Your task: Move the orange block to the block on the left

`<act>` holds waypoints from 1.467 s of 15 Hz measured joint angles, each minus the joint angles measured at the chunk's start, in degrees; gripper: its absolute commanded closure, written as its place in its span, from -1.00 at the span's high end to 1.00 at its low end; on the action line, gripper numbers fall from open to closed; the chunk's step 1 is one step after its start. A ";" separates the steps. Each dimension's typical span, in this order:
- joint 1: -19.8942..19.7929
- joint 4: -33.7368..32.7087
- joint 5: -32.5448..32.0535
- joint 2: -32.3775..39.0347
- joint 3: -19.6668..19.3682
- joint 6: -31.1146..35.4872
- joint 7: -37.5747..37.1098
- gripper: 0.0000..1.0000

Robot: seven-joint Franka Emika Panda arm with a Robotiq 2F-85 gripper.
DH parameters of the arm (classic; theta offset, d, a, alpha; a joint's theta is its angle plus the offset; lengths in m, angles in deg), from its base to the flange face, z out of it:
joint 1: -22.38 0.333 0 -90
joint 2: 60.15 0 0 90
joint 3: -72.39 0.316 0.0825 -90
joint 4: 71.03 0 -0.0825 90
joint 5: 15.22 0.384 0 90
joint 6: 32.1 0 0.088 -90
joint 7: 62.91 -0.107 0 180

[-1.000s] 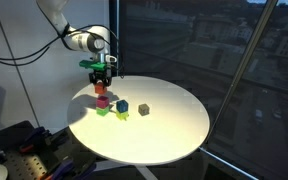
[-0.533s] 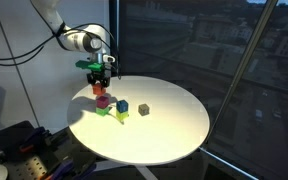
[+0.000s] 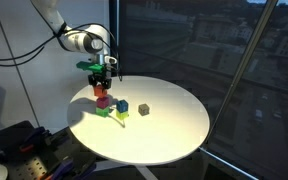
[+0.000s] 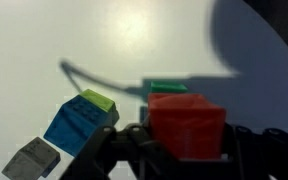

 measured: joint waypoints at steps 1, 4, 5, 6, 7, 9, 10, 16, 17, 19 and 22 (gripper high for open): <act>-0.02 0.05 0.00 0.00 -0.01 0.00 0.01 -0.58; -0.01 0.12 0.00 0.07 -0.01 0.00 0.06 -0.58; -0.01 0.12 0.00 0.12 -0.01 0.00 0.07 -0.58; -0.01 0.13 0.00 0.16 -0.01 0.00 0.09 -0.58; -0.01 0.13 0.00 0.22 -0.01 0.00 0.13 -0.58; -0.01 0.13 0.00 0.39 0.00 0.00 0.23 -0.58; -0.01 0.13 0.00 0.50 0.00 0.00 0.33 -0.58; -0.01 -0.11 0.00 1.57 0.00 0.00 0.52 -0.58; -0.01 -0.30 0.00 1.85 0.00 0.00 0.53 -0.58; -0.01 -0.73 0.00 2.42 0.00 -0.02 0.54 -0.58; -0.01 -1.56 0.00 3.29 0.00 -0.06 0.56 -0.58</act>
